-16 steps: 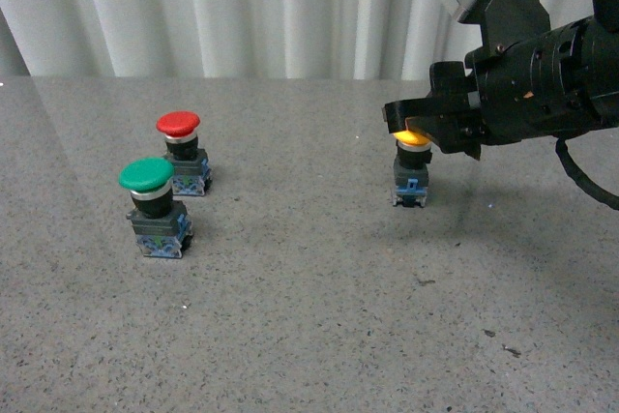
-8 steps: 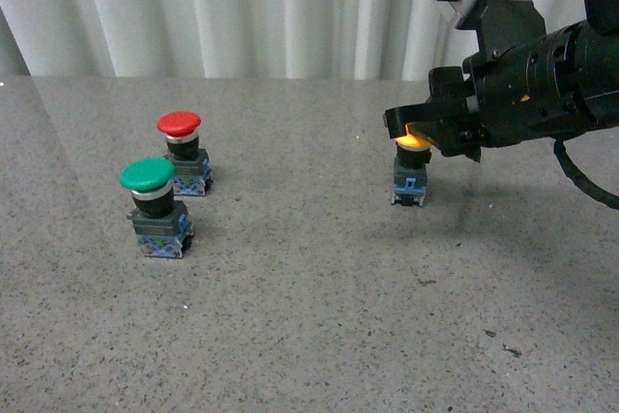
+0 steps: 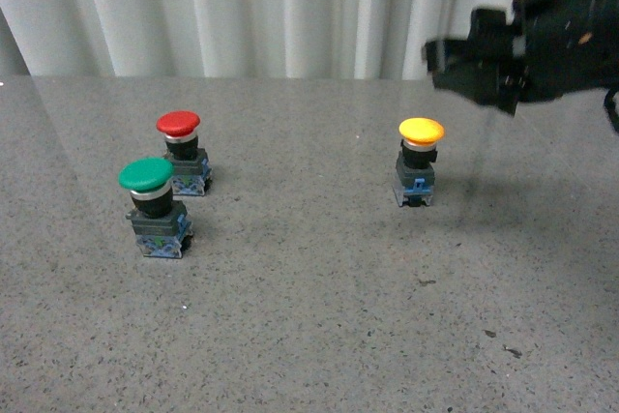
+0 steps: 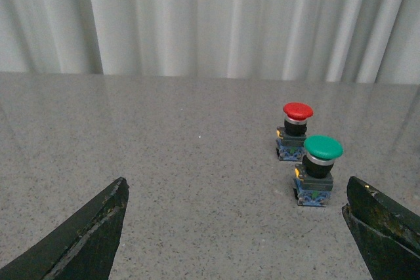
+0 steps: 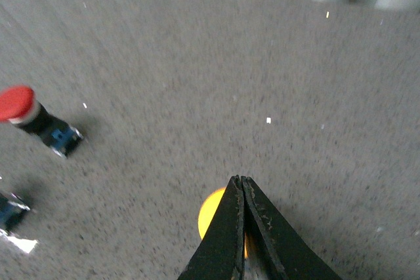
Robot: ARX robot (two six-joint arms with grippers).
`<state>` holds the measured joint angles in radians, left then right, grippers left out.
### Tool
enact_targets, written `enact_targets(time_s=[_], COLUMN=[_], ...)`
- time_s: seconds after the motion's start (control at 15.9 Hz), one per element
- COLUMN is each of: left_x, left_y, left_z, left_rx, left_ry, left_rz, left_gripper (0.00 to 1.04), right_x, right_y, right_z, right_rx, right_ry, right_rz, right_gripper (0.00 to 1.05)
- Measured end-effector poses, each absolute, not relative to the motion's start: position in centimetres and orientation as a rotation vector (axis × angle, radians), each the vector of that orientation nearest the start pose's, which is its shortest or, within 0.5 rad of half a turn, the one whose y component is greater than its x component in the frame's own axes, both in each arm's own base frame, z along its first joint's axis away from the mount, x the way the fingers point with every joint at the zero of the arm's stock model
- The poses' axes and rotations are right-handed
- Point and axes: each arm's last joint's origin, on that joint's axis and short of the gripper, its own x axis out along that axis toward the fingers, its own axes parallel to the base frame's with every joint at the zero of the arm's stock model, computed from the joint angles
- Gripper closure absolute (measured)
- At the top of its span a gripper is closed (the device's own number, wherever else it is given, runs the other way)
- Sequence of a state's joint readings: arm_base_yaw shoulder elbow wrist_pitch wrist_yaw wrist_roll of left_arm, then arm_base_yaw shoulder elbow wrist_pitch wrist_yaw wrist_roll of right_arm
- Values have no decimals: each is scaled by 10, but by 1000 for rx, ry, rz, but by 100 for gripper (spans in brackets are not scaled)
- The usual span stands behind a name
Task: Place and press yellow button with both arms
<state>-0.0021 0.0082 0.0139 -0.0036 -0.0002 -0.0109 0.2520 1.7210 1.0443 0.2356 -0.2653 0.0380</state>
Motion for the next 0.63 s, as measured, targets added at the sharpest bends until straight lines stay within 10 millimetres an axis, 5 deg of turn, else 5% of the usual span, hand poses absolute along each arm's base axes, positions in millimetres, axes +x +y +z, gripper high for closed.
enact_targets(time_s=[0.19,0.44,0.63], left_x=[97,97,97], left_y=[0,0,0], left_z=[167,167,167], left_rx=[-11,-11,-11], left_ry=[-2,-2,-2], left_rz=[-2,-2,-2], left_gripper=[7,7,7], right_x=[339,282,258], right_y=[93,85,82], right_z=[266,284,294], right_rx=[110,171,173], right_ry=[289,204,141], right_rz=[540,558,568], right_gripper=[103,103,103])
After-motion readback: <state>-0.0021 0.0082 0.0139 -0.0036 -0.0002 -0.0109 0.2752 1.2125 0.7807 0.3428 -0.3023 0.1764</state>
